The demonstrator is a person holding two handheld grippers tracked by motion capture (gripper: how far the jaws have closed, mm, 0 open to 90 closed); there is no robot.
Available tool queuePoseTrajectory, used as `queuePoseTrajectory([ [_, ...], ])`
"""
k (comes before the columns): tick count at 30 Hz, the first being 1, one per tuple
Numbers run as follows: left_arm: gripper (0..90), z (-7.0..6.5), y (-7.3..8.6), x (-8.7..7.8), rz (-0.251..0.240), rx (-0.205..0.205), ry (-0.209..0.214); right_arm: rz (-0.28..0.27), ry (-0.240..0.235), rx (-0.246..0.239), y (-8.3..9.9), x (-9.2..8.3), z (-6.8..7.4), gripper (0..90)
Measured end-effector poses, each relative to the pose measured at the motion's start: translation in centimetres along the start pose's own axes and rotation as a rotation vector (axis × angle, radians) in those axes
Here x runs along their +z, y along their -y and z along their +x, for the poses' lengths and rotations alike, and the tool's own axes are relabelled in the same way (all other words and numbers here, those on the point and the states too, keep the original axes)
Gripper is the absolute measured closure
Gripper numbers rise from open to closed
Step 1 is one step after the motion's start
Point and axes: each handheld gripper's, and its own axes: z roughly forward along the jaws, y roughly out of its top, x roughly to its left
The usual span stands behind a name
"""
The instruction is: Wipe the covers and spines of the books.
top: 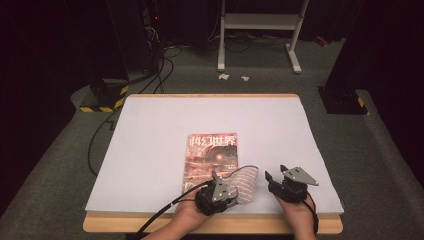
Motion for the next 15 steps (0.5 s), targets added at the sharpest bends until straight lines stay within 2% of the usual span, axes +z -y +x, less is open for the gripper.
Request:
queuePoseTrajectory([
  [4, 66.2, -0.1, -0.4, 0.4, 0.003, 0.014, 0.000, -0.007, 0.003, 0.004, 0.0, -0.1, -0.1, 37.9],
  [8, 66.2, 0.3, 0.1, 0.0, 0.001, 0.023, -0.017, -0.008, 0.005, 0.005, 0.0, -0.2, -0.1, 38.0],
  [11, 66.2, 1.2, 1.1, -0.9, 0.004, 0.005, -0.030, -0.007, 0.005, 0.007, 0.0, -0.2, -0.1, 38.2],
  [15, 66.2, 3.0, 2.9, -2.5, 0.004, -0.044, -0.056, -0.006, 0.008, 0.007, 0.0, -0.2, -0.1, 38.3],
])
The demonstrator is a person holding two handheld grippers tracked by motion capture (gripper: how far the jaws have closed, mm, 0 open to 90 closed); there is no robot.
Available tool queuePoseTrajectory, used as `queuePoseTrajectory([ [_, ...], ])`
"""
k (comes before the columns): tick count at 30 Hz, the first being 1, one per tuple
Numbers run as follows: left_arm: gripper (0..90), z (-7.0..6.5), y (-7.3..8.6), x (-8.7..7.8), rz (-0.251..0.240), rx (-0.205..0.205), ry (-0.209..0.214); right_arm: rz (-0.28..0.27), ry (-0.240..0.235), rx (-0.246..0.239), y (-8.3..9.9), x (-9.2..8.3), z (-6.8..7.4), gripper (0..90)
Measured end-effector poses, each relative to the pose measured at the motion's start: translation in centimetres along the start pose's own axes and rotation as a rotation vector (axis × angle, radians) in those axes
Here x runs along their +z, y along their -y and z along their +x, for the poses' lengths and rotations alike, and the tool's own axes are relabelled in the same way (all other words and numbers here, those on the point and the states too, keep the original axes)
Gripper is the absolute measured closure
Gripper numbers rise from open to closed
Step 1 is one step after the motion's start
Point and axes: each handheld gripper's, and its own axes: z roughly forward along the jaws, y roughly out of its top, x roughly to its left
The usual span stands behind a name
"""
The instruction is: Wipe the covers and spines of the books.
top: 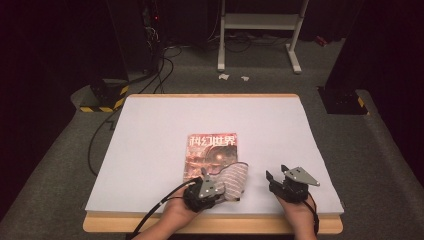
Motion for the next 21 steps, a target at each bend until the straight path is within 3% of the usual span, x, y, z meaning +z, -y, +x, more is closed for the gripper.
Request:
queuePoseTrajectory([
  [6, 66.2, 2.4, 2.9, -2.4, -0.014, -0.077, -0.044, 0.001, 0.001, -0.003, 0.0, 0.0, 0.0, 38.4],
  [10, 66.2, 3.4, 4.4, -3.6, -0.026, -0.105, -0.076, 0.003, 0.000, -0.002, 0.0, 0.1, 0.1, 38.5],
  [15, 66.3, 4.5, 4.8, -4.1, -0.019, -0.141, -0.097, -0.002, -0.001, 0.001, 0.0, 0.0, 0.0, 38.6],
  [18, 66.2, 4.5, 4.8, -4.1, -0.017, -0.135, -0.105, 0.001, -0.001, 0.002, 0.0, 0.0, 0.0, 38.6],
  [21, 66.0, 5.2, 4.9, -4.3, -0.015, -0.147, -0.141, 0.002, -0.002, 0.006, 0.1, 0.0, -0.1, 38.7],
])
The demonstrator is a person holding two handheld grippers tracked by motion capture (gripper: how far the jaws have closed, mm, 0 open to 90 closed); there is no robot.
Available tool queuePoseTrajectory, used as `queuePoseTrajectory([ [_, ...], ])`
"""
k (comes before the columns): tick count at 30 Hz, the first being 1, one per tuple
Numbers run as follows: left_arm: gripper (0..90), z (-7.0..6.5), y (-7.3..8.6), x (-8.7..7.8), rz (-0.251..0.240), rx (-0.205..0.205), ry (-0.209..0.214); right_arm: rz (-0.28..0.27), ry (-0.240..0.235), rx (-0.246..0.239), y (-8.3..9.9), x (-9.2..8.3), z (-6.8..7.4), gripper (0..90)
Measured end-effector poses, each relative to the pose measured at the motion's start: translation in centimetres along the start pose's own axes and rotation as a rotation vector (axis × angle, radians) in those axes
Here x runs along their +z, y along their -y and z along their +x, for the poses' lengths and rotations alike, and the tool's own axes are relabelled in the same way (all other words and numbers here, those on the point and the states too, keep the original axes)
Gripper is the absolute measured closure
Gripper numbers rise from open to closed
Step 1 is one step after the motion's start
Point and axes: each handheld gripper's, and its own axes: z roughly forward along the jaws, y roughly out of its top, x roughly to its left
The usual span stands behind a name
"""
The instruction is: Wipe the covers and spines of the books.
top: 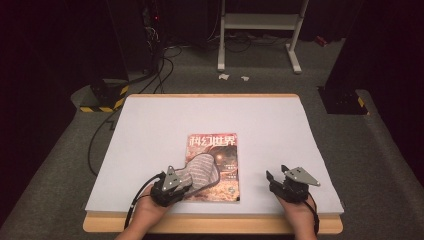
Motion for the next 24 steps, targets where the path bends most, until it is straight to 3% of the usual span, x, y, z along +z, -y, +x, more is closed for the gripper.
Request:
queuePoseTrajectory([
  [3, 66.0, 1.6, 0.0, 0.2, -0.004, -0.058, -0.007, 0.000, -0.001, 0.000, 0.0, 0.0, 0.0, 38.4],
  [5, 66.0, 2.1, -0.2, 0.4, -0.003, -0.068, -0.017, 0.005, -0.006, -0.006, -0.1, 0.1, 0.0, 38.3],
  [15, 65.8, 2.0, -2.4, 3.0, 0.026, -0.030, -0.007, 0.028, -0.029, -0.041, 0.0, 0.4, 0.2, 38.7],
  [24, 65.5, -0.3, -5.1, 5.8, 0.029, 0.021, 0.051, 0.023, -0.035, -0.062, 0.0, 0.5, 0.5, 37.5],
])
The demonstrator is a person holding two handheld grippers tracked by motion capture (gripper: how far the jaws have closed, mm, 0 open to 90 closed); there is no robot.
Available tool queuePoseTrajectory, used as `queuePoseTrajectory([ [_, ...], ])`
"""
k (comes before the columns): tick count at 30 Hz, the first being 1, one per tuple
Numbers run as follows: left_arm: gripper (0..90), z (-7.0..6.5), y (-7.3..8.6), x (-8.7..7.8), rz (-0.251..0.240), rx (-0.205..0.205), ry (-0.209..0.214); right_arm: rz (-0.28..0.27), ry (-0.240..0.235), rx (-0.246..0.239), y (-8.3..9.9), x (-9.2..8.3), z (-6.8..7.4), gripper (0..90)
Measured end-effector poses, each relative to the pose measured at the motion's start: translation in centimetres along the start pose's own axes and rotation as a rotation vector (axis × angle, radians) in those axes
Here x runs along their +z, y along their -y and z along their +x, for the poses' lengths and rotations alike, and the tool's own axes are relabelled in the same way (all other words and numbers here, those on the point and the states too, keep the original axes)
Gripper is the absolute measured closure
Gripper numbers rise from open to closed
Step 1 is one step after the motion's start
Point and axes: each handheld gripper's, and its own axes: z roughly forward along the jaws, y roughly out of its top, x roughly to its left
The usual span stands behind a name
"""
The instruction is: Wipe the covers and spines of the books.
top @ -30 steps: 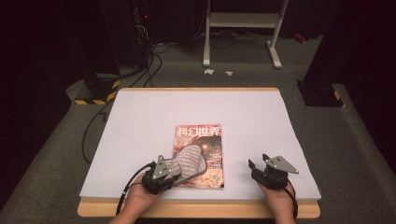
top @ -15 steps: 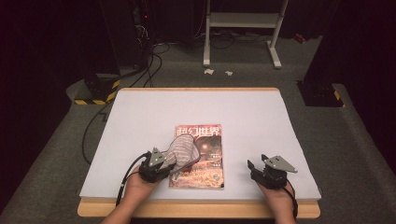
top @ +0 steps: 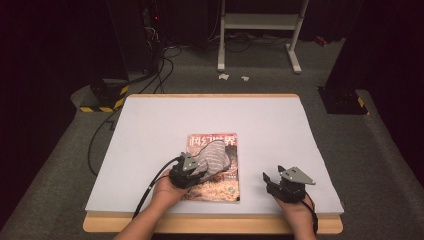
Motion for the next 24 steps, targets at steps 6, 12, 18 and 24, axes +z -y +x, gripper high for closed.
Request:
queuePoseTrajectory([
  [6, 65.1, -2.2, -1.8, 1.7, -0.004, 0.033, 0.041, -0.032, 0.002, -0.012, 0.0, -0.2, 0.1, 37.8],
  [12, 64.7, -3.8, -3.1, 2.8, -0.004, 0.051, 0.080, -0.036, 0.006, 0.006, -0.1, -0.3, -0.1, 33.1],
  [18, 64.5, -4.0, -3.2, 2.9, -0.005, 0.054, 0.087, -0.026, -0.015, 0.021, -0.3, -0.2, -0.3, 23.4],
  [24, 64.6, -2.8, -2.5, 2.3, 0.003, 0.054, 0.057, -0.022, 0.004, 0.000, -0.3, 0.0, 0.2, 15.8],
])
